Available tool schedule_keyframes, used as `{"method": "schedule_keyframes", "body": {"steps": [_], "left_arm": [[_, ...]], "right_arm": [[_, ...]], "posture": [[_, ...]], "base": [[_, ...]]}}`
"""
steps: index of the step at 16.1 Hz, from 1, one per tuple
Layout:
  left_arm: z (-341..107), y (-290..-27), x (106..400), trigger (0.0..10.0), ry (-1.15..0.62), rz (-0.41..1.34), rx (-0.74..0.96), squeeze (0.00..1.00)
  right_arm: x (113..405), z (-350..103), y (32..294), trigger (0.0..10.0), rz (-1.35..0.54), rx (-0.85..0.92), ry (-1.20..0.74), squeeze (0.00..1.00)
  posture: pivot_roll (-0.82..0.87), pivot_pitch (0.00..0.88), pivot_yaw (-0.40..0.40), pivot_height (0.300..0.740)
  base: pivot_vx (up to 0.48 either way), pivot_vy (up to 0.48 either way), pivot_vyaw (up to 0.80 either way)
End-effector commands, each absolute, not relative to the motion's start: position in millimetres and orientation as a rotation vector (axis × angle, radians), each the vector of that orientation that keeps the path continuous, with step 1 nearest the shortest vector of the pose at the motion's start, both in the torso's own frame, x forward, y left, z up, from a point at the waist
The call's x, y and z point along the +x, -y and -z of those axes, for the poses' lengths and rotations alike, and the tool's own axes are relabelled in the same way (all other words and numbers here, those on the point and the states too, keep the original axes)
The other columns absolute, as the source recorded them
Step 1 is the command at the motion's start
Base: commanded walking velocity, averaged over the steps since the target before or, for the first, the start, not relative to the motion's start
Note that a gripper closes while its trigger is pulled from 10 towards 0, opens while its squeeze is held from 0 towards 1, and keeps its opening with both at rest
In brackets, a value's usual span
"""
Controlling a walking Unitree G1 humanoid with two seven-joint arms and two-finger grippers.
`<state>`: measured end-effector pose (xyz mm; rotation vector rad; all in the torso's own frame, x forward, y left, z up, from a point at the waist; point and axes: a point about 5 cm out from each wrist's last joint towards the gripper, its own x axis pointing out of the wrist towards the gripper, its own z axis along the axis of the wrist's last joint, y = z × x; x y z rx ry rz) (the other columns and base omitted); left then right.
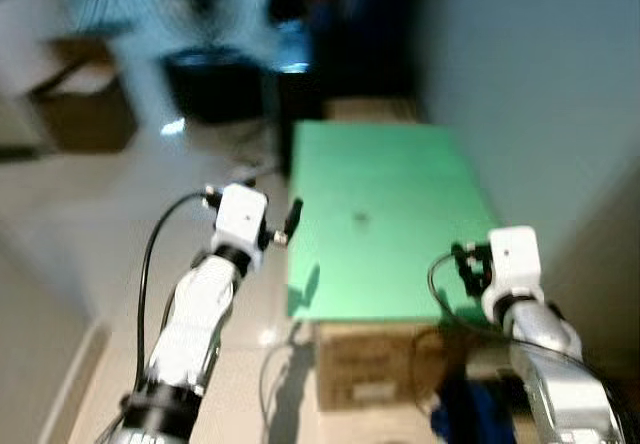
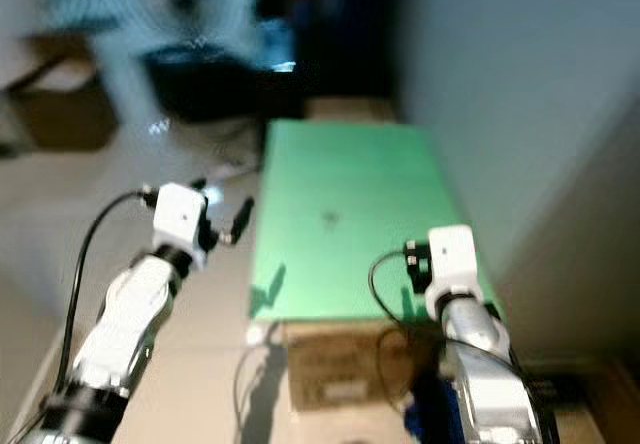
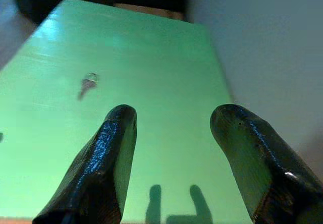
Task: Hang keys on a hook
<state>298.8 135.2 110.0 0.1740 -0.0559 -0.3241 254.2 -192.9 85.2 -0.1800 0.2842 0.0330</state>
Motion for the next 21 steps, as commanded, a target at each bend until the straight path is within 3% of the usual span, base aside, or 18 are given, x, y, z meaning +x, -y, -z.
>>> {"method": "schedule_keyframes", "body": {"steps": [1, 6, 10, 17, 21], "left_arm": [[-108, -144, 300, 10.0, 0.039, 0.309, 0.182, 0.0], [-111, -147, 302, 10.0, 0.049, 0.304, 0.195, 0.0], [-108, -150, 294, 10.0, 0.057, 0.272, 0.224, 0.0], [-114, -147, 292, 10.0, 0.099, 0.263, 0.198, 0.0], [-116, -147, 295, 10.0, 0.107, 0.277, 0.209, 0.0]], "right_arm": [[256, -88, 186, 10.0, -0.047, -0.175, -0.279, 0.0], [257, -88, 183, 10.0, -0.058, -0.186, -0.272, 0.0], [261, -90, 179, 10.0, -0.083, -0.233, -0.244, 0.0], [270, -94, 175, 10.0, -0.147, -0.314, -0.196, 0.0], [268, -93, 175, 10.0, -0.144, -0.321, -0.195, 0.0]], "posture": [[-0.11, 0.0, 0.035, 0.74], [-0.1, 0.0, 0.035, 0.74], [-0.09, 0.0, 0.03, 0.74], [-0.07, 0.0, 0.012, 0.74], [-0.07, 0.0, 0.026, 0.74]], "base": [[0.0, 0.48, -0.8], [0.0, 0.439, -0.44], [0.0, -0.423, 0.0], [0.042, 0.0, 0.0], [0.347, 0.0, 0.68]]}}
